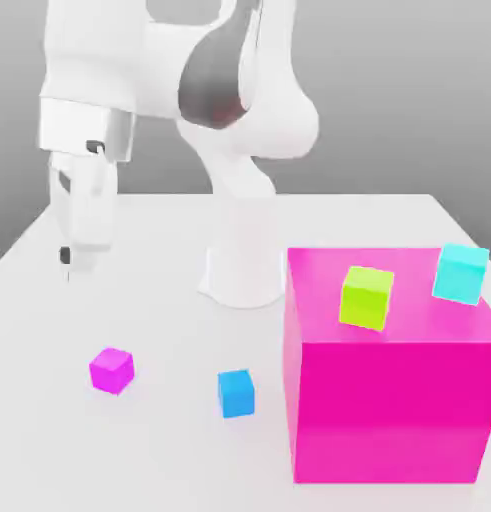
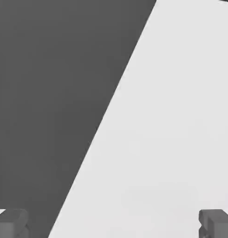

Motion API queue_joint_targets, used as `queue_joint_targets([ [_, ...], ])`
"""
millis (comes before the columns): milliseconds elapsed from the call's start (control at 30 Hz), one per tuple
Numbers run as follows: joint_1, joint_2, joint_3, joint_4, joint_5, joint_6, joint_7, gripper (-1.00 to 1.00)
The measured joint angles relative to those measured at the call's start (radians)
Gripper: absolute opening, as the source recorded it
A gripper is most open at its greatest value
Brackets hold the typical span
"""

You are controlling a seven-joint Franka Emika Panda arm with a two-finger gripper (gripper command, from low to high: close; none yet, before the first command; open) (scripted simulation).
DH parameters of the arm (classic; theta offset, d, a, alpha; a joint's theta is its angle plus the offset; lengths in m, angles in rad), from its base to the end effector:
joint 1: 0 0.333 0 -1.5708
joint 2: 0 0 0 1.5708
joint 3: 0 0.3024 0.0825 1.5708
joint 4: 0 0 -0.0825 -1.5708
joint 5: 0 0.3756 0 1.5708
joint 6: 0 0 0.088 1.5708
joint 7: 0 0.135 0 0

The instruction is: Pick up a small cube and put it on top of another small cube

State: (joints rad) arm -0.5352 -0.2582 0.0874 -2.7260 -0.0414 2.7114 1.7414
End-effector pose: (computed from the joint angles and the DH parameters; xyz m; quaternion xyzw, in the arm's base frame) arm 0.3775 -0.1825 0.2942 -0.4705 0.8738 -0.1097 0.0552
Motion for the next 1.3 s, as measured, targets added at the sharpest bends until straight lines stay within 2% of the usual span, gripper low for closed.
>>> queue_joint_targets([
  [167,-0.091,0.130,-0.020,-0.103,0.001,0.100,0.219,0.00],
  [300,-0.140,0.235,-0.045,-0.175,0.038,0.183,0.352,0.00],
  [533,-0.122,0.480,-0.072,-0.144,0.036,0.382,0.384,0.00],
  [567,-0.115,0.513,-0.080,-0.139,0.034,0.409,0.384,-1.00],
  [767,-0.112,0.530,-0.084,-0.136,0.032,0.424,0.385,-1.00],
  [1067,-0.132,0.261,-0.056,-0.181,0.045,0.201,0.372,-1.00],
  [1300,0.035,0.118,0.052,-0.031,0.065,-0.089,0.206,-1.00],
])
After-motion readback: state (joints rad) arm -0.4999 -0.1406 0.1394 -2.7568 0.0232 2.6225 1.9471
